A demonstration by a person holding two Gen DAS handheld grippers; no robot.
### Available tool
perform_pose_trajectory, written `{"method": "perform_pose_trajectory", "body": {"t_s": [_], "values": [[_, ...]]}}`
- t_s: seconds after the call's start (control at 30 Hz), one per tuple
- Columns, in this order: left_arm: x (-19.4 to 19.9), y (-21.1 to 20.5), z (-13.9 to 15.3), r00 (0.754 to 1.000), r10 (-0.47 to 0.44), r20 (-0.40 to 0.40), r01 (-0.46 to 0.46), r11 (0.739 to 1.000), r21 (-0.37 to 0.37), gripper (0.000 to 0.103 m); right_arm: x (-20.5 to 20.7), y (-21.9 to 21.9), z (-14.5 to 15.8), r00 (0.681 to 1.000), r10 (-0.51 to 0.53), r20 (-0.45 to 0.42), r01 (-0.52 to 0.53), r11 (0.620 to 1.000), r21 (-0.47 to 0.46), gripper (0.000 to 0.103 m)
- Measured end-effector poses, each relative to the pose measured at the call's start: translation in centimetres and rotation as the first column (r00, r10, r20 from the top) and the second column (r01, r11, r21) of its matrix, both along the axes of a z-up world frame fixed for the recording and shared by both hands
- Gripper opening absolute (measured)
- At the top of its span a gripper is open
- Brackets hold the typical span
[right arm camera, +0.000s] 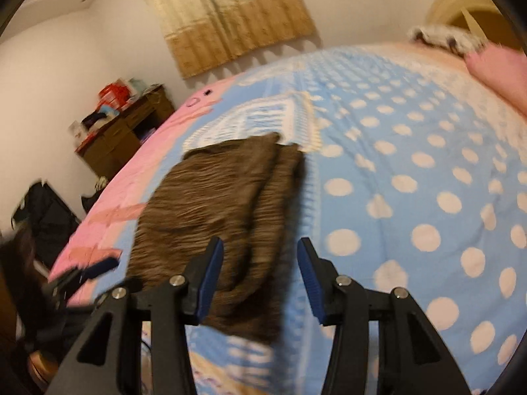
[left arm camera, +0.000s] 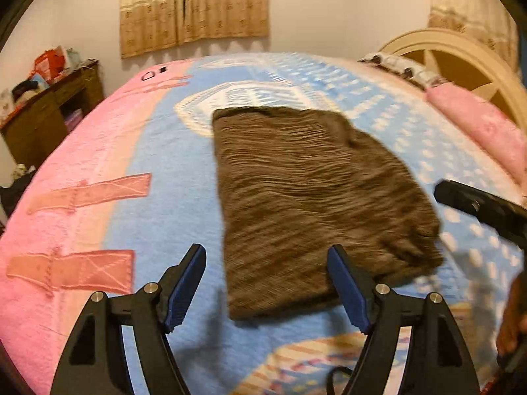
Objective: Fold small clothes
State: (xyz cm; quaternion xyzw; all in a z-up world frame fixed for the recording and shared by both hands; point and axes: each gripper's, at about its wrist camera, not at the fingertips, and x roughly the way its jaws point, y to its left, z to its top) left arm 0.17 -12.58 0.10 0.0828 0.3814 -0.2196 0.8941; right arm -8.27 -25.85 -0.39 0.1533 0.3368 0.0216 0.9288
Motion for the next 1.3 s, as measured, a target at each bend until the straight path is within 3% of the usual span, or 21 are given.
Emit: {"method": "perform_pose_trajectory", "body": {"t_s": [0.13,0.3,0.37,0.43,0.6,0.77,0.97,1.1,1.13,1.17,1.2,1.3], "values": [[0.2,-0.5,-0.6,1.0,0.004,0.015,-0.005,0.999,0.053,0.076,1.8,2.7,-1.5,0.998,0.039,-0.059,-0.045,0.993,-0.107,0.05],[-0.1,0.1,-1.6,1.0,0.017,0.003,-0.017,0.996,0.083,0.076,2.2,3.1,-4.3,0.989,-0.015,-0.144,-0.007,0.989,-0.148,0.048],[0.3,0.1,-1.9,1.0,0.025,-0.013,-0.024,0.996,0.081,0.076,1.8,2.7,-4.4,0.989,-0.053,-0.14,0.03,0.987,-0.157,0.025],[0.5,0.2,-2.3,0.999,0.032,-0.026,-0.03,0.996,0.084,0.076,1.7,1.8,-4.6,0.985,-0.037,-0.171,0.029,0.999,-0.045,0.015],[0.3,0.7,-2.4,1.0,0.017,-0.015,-0.015,0.996,0.086,0.076,-0.1,-0.2,-4.6,0.984,0.002,-0.176,0.032,0.982,0.187,0.011],[0.6,1.3,-3.1,0.999,0.011,-0.042,-0.007,0.997,0.078,0.076,-1.7,-2.1,-6.2,0.985,-0.014,-0.175,0.066,0.954,0.293,0.007],[0.5,3.1,-2.1,0.998,0.02,-0.057,-0.019,1.0,0.021,0.076,-2.2,0.2,-4.3,0.978,0.024,-0.209,0.004,0.991,0.131,0.01],[1.4,3.7,0.1,0.999,0.037,-0.007,-0.038,0.998,-0.047,0.076,-2.8,0.2,-0.7,0.991,-0.028,-0.134,0.021,0.998,-0.056,0.022],[1.7,3.6,0.5,0.999,0.044,0.007,-0.044,0.998,-0.052,0.076,-2.7,-0.2,0.3,0.995,-0.047,-0.089,0.042,0.997,-0.063,0.043],[2.1,3.2,0.8,0.999,0.051,0.019,-0.05,0.997,-0.051,0.076,-2.2,-0.7,0.8,0.997,-0.058,-0.057,0.055,0.997,-0.053,0.071],[2.5,2.9,0.8,0.998,0.054,0.021,-0.053,0.998,-0.045,0.076,-1.4,-1.1,1.9,0.998,-0.064,-0.01,0.064,0.998,-0.02,0.078],[3.7,2.2,0.7,0.996,0.084,0.023,-0.083,0.996,-0.03,0.076,2.9,-1.2,3.2,1.0,-0.017,0.004,0.017,1.0,-0.006,0.078]]}}
